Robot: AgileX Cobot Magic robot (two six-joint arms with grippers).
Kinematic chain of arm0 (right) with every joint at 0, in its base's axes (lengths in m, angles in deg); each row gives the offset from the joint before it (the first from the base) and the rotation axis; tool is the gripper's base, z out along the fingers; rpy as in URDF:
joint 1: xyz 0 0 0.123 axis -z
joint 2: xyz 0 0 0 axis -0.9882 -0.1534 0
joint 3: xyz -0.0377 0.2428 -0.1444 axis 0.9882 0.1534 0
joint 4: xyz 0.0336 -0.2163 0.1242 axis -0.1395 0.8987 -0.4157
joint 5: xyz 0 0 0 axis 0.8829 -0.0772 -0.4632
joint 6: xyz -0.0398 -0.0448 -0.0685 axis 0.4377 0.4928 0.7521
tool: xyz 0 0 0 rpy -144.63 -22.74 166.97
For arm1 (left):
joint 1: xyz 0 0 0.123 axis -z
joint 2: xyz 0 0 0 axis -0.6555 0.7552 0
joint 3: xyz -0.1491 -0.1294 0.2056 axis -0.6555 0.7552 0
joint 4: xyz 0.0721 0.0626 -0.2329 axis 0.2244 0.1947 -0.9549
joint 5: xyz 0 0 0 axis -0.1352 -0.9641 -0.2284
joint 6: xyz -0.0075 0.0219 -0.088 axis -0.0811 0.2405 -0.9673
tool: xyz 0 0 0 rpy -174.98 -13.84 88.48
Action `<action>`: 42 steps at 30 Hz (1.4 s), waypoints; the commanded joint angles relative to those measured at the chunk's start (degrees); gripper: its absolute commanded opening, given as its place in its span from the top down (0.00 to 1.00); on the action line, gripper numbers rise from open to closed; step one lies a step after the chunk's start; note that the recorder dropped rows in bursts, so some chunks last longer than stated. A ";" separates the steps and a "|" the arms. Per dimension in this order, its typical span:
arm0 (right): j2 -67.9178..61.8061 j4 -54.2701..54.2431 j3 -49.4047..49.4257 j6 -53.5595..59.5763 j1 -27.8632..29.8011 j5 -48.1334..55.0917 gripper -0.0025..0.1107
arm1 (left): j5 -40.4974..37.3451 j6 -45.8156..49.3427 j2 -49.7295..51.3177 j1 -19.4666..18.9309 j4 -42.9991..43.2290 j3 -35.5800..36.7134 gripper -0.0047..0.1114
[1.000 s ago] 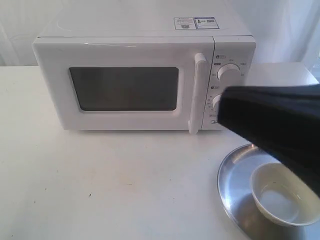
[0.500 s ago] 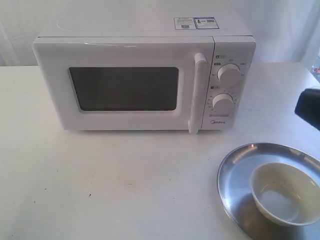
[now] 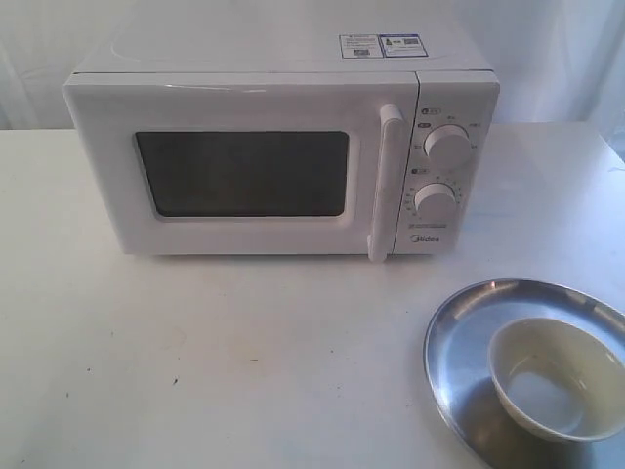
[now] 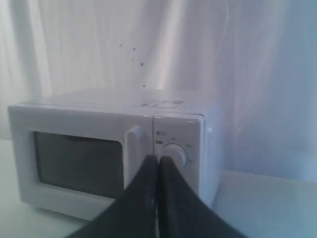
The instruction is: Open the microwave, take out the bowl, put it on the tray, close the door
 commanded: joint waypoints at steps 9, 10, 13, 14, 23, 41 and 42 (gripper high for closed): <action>0.46 0.81 8.33 -0.75 31.92 -19.70 0.98 | 0.10 -0.37 -0.12 0.05 -0.20 -0.06 0.96; 0.46 0.81 9.16 -0.75 34.45 -21.67 0.98 | 0.10 -0.37 -0.12 0.05 -0.20 -0.06 0.96; 0.46 0.52 10.80 -0.75 40.00 -24.94 0.98 | 0.10 -0.37 -0.12 0.05 -0.20 -0.06 0.96; 0.46 0.23 10.80 -0.75 40.78 -25.09 0.98 | 0.10 -0.37 -0.12 0.05 -0.20 -0.06 0.96; 0.46 -0.64 10.80 -0.75 41.37 -23.76 0.98 | 0.10 -0.37 -0.12 0.05 -0.20 -0.06 0.96; 0.46 -74.46 10.80 75.44 41.52 -21.36 0.98 | 0.10 -0.37 -0.12 0.05 -0.20 -0.06 0.96; 0.46 -75.22 10.80 75.77 41.52 -21.79 0.98 | 0.10 -0.37 -0.12 0.05 -0.20 -0.06 0.96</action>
